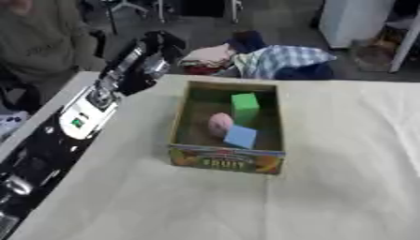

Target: Pick up objects on the table and place them in the box.

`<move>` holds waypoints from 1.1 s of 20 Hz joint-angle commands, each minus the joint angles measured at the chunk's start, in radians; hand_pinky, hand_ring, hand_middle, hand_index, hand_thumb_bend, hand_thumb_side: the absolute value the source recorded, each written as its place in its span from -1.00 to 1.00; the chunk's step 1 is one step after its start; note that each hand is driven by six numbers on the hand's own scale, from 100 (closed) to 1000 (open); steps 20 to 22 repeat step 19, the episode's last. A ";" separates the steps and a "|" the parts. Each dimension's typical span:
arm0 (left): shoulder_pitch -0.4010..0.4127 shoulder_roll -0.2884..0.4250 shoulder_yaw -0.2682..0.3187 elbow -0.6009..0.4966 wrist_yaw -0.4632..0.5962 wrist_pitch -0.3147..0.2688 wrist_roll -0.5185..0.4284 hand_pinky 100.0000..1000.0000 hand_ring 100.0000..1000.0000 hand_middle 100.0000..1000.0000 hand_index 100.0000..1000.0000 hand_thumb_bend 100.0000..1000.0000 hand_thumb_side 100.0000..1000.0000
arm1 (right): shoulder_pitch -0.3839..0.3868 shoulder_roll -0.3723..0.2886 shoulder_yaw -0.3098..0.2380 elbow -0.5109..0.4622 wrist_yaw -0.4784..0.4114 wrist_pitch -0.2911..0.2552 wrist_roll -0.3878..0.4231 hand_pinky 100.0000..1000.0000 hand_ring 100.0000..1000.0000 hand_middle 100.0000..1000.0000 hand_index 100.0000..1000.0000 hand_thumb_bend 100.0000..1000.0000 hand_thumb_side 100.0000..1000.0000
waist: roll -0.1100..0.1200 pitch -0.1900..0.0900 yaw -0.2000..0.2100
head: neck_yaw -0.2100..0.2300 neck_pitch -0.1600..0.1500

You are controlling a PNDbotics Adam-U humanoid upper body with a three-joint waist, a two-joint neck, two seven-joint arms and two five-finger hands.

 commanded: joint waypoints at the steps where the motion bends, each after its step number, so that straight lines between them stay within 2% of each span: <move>1: 0.098 0.014 0.081 -0.221 0.115 0.052 0.009 0.42 0.27 0.28 0.49 -0.64 0.46 | 0.007 -0.023 -0.018 -0.035 -0.042 0.008 -0.012 0.03 0.28 0.42 0.75 -1.00 0.03 | -0.002 -0.025 0.014 | -0.018 0.011; 2: 0.141 -0.003 0.096 -0.264 0.122 0.066 0.010 0.42 0.26 0.28 0.49 -0.96 0.46 | 0.016 -0.022 -0.020 -0.039 -0.054 0.010 -0.013 0.03 0.29 0.42 0.75 -1.00 0.03 | -0.002 -0.030 0.022 | -0.023 0.017; 6: 0.262 -0.087 0.131 -0.347 0.110 0.099 0.000 0.42 0.28 0.29 0.50 -0.92 0.48 | 0.057 -0.014 -0.033 -0.052 -0.086 0.023 -0.014 0.05 0.35 0.45 0.75 -1.00 0.04 | -0.007 -0.046 0.048 | -0.051 0.050; 11: 0.329 -0.175 0.139 -0.352 0.064 0.143 -0.033 0.42 0.28 0.28 0.49 -0.87 0.56 | 0.095 0.000 -0.044 -0.062 -0.113 0.039 -0.015 0.05 0.36 0.44 0.74 -1.00 0.05 | -0.016 -0.055 0.067 | -0.090 0.105; 14: 0.343 -0.213 0.141 -0.328 0.042 0.173 -0.047 0.42 0.28 0.27 0.48 -0.82 0.61 | 0.111 0.009 -0.050 -0.067 -0.123 0.046 -0.015 0.00 0.27 0.40 0.72 -1.00 0.05 | -0.022 -0.058 0.073 | -0.114 0.138; 17: 0.346 -0.244 0.142 -0.309 0.029 0.185 -0.058 0.42 0.28 0.27 0.48 -0.81 0.63 | 0.120 0.014 -0.053 -0.073 -0.131 0.053 -0.017 -0.01 0.24 0.39 0.72 -1.00 0.05 | -0.025 -0.053 0.076 | -0.134 0.145; 22: 0.348 -0.256 0.143 -0.299 0.023 0.189 -0.061 0.41 0.27 0.26 0.48 -0.80 0.64 | 0.123 0.018 -0.055 -0.077 -0.135 0.057 -0.018 -0.02 0.23 0.38 0.72 -1.00 0.06 | -0.024 -0.050 0.077 | -0.137 0.146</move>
